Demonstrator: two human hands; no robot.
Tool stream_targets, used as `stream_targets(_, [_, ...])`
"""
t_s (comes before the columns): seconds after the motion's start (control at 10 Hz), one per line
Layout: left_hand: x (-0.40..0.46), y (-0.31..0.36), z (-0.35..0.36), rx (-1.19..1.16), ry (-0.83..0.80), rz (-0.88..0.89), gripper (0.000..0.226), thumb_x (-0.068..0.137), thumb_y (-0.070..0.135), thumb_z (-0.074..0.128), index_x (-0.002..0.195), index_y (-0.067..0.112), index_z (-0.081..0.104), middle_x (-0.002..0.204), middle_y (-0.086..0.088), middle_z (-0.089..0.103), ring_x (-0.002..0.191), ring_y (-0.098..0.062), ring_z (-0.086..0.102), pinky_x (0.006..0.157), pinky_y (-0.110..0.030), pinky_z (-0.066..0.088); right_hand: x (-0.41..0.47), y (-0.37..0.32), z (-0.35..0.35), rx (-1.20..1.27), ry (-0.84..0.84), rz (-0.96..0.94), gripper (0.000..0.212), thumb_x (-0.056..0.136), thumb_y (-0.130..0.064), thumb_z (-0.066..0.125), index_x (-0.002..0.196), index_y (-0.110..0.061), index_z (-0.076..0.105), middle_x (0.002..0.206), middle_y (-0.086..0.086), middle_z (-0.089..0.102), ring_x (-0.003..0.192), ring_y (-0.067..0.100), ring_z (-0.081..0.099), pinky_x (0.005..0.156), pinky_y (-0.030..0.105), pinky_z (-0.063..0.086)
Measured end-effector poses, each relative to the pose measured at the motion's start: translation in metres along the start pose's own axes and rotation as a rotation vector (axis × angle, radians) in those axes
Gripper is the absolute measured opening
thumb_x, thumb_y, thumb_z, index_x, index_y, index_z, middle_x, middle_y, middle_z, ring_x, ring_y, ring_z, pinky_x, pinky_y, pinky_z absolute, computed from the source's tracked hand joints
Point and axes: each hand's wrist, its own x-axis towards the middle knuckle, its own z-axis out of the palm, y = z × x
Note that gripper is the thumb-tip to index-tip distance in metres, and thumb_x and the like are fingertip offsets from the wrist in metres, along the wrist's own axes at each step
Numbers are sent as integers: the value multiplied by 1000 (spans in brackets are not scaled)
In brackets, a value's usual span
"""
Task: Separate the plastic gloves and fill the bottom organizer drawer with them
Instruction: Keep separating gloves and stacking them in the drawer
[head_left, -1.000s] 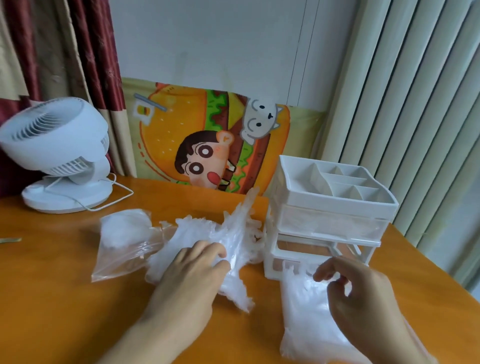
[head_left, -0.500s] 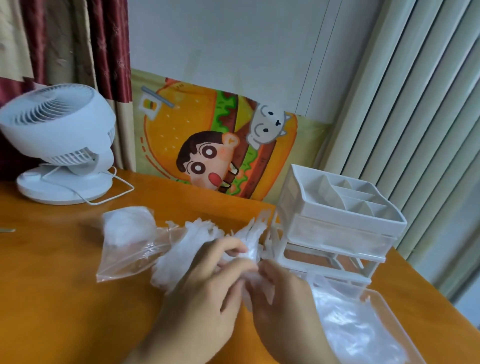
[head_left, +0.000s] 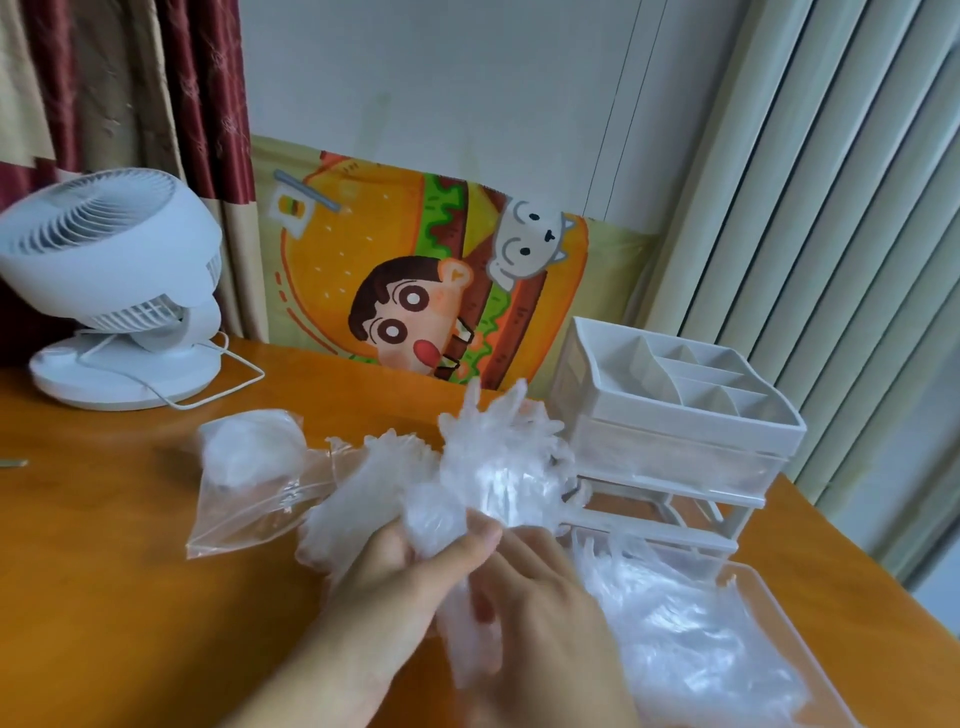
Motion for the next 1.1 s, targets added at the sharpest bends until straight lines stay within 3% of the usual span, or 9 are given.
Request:
stream_targets(0.1, [10, -13, -5, 18, 113, -62, 30, 94, 35, 75, 114, 13, 75, 105, -1, 80, 104, -18, 75, 99, -42, 58, 0, -10, 4, -108, 1, -76, 13, 76, -41, 62, 75, -31, 53, 117, -28, 65, 90, 12, 65, 60, 18, 37])
stream_targets(0.2, [15, -24, -12, -12, 157, -107, 25, 101, 29, 66, 116, 11, 73, 107, -5, 80, 103, -23, 76, 96, -47, 59, -2, -5, 7, -85, -99, -37, 16, 70, -38, 45, 73, -30, 31, 133, -25, 66, 91, 11, 68, 57, 8, 38])
stream_targets(0.3, [15, -26, -15, -57, 197, -97, 24, 102, 30, 65, 116, 12, 71, 105, -4, 80, 101, -23, 77, 90, -43, 61, -4, 3, 10, -19, -184, 35, 17, 59, -31, 33, 76, -28, 33, 143, -21, 62, 105, 11, 67, 62, 17, 54])
stream_targets(0.4, [15, -26, -16, -87, 223, -101, 23, 100, 34, 67, 113, 15, 71, 104, -3, 80, 101, -24, 76, 90, -44, 60, -7, 4, 2, 86, -272, 87, 13, 72, -30, 50, 83, -24, 48, 160, -36, 33, 140, -8, 36, 97, 16, 44])
stream_targets(0.5, [20, -30, -19, -84, 293, -163, 58, 76, 67, 79, 118, 28, 70, 114, 1, 77, 108, -25, 73, 98, -50, 57, -10, 1, -6, 378, -162, 291, 23, 82, -52, 58, 93, -33, 63, 139, -39, 51, 128, -12, 47, 96, 15, 43])
stream_targets(0.6, [22, -34, -19, -110, 250, -177, 86, 54, 83, 81, 125, 36, 68, 121, 5, 75, 115, -24, 70, 101, -50, 55, -7, 3, 0, 446, -40, 399, 36, 83, -67, 55, 100, -35, 59, 110, -21, 63, 110, -2, 58, 85, 15, 48])
stream_targets(0.7, [22, -36, -14, -117, 187, -184, 91, 50, 85, 81, 124, 34, 64, 127, 8, 69, 125, -22, 63, 111, -50, 47, -7, 6, 8, 377, -26, 388, 31, 85, -63, 63, 99, -37, 54, 103, -19, 61, 106, 1, 59, 84, 21, 51])
stream_targets(0.9, [21, -35, -14, -58, 179, -146, 77, 54, 88, 76, 110, 36, 66, 120, 13, 73, 124, -18, 62, 113, -51, 43, -8, 14, 5, 416, 111, 418, 30, 100, -17, 65, 76, -26, 49, 70, -8, 57, 72, 12, 58, 63, 29, 50])
stream_targets(1.1, [23, -35, -20, -56, 199, -95, 73, 60, 87, 74, 110, 35, 71, 115, 12, 75, 120, -19, 66, 109, -52, 47, -6, 12, -2, 590, 119, 486, 29, 101, -16, 62, 76, -16, 46, 64, -6, 46, 58, 9, 42, 55, 21, 38])
